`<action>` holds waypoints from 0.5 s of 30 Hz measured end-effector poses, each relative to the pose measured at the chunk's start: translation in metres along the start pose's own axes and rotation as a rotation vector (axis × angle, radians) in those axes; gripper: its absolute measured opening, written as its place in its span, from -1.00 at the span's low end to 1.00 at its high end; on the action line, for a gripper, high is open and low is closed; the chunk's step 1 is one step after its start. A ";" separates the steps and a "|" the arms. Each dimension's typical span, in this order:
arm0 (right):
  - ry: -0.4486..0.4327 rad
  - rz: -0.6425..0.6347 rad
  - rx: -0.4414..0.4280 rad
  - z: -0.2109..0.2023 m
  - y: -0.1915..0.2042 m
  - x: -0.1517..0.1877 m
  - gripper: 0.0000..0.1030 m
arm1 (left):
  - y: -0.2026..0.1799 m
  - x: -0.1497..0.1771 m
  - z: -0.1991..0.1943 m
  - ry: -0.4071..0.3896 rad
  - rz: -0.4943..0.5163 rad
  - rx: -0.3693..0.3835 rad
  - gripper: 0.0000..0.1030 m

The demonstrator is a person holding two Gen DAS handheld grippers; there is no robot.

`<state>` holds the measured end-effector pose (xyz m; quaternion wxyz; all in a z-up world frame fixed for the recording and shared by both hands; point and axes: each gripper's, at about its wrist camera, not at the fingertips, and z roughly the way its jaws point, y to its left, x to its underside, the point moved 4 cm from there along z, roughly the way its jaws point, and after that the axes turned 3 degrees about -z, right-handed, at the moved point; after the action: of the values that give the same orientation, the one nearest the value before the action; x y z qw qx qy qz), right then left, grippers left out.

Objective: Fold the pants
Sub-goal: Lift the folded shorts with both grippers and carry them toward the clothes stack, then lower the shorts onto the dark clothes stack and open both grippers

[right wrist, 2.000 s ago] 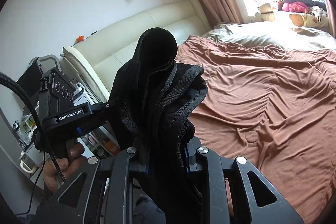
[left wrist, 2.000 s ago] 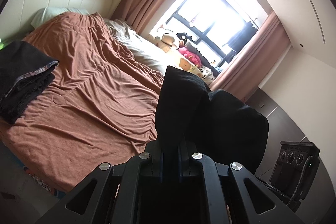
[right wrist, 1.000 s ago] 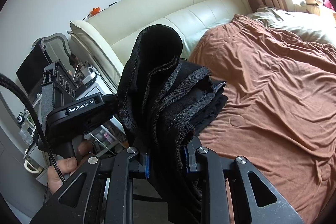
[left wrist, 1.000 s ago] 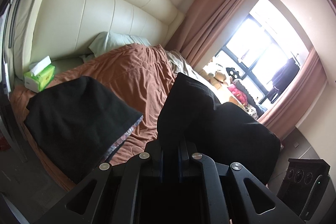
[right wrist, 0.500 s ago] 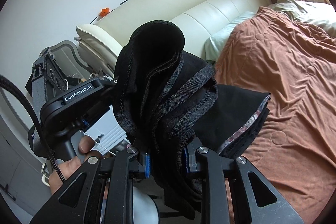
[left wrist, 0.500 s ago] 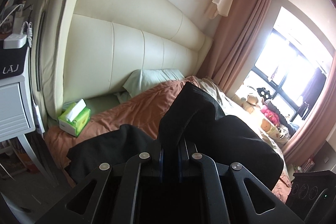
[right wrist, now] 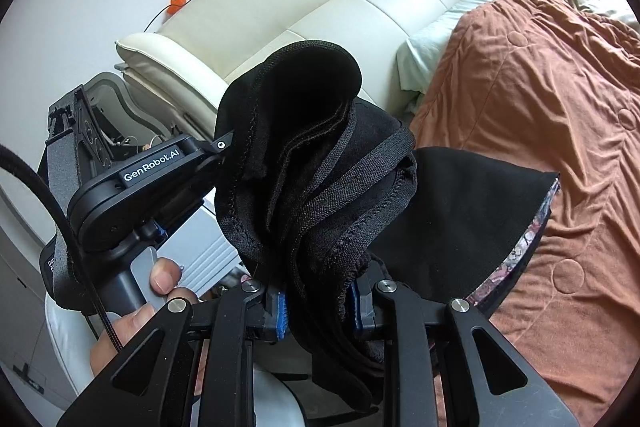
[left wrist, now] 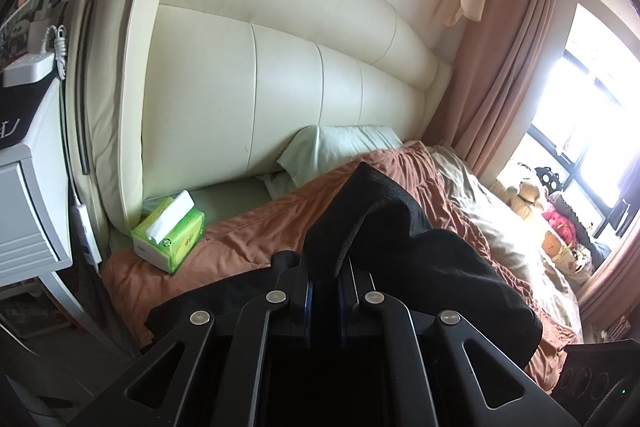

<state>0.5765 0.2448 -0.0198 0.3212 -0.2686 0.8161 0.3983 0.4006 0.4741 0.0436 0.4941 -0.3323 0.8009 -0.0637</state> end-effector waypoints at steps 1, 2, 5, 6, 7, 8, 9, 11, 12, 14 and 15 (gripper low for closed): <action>0.004 0.009 -0.001 0.007 -0.006 -0.002 -0.61 | 0.000 0.000 0.009 0.007 0.006 -0.010 -0.82; 0.006 0.018 -0.001 0.013 -0.012 -0.004 -0.61 | 0.000 0.001 0.020 0.016 0.010 -0.017 -0.82; 0.010 0.035 0.009 0.031 -0.032 -0.010 -0.61 | -0.005 0.005 0.048 0.039 0.034 -0.032 -0.82; 0.011 0.025 0.022 0.036 -0.037 -0.012 -0.61 | -0.008 0.006 0.057 0.048 0.045 -0.037 -0.82; 0.010 0.016 0.037 0.041 -0.043 -0.015 -0.61 | -0.011 0.007 0.064 0.056 0.055 -0.036 -0.82; 0.013 0.015 0.046 0.044 -0.050 -0.017 -0.61 | -0.013 0.008 0.072 0.063 0.064 -0.040 -0.82; 0.015 0.017 0.053 0.047 -0.057 -0.019 -0.61 | -0.015 0.009 0.079 0.072 0.074 -0.045 -0.80; 0.021 0.017 0.069 0.054 -0.071 -0.023 -0.61 | -0.018 0.013 0.090 0.088 0.088 -0.075 -0.60; 0.033 0.022 0.088 0.058 -0.079 -0.026 -0.60 | -0.019 0.015 0.093 0.092 0.093 -0.090 -0.26; 0.072 0.053 0.130 0.067 -0.096 -0.026 -0.39 | -0.016 0.019 0.093 0.084 0.085 -0.097 0.43; 0.089 0.077 0.162 0.069 -0.105 -0.027 -0.27 | -0.014 0.020 0.090 0.070 0.078 -0.092 0.66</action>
<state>0.6886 0.2497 -0.0831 0.2896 -0.2279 0.8688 0.3307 0.4765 0.4718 -0.0110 0.4521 -0.3209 0.8320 -0.0190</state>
